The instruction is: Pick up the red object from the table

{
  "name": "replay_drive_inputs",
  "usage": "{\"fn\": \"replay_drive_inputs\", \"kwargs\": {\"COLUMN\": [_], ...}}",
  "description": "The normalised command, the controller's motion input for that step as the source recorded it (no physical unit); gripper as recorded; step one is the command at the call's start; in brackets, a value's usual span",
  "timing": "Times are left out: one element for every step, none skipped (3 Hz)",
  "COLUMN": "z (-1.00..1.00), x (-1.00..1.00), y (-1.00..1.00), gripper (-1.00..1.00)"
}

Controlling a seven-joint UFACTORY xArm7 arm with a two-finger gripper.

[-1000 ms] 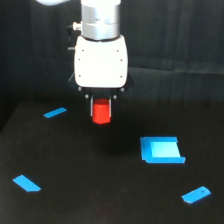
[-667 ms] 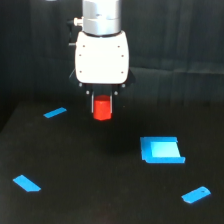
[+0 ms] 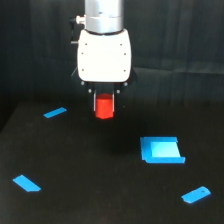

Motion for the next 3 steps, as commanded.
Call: {"fn": "replay_drive_inputs", "kwargs": {"z": [0.01,0.07,0.07], "x": [0.00,0.07,-0.04], "y": [-0.02,0.04,0.06], "gripper": [-0.96,-1.00,-0.98]}}
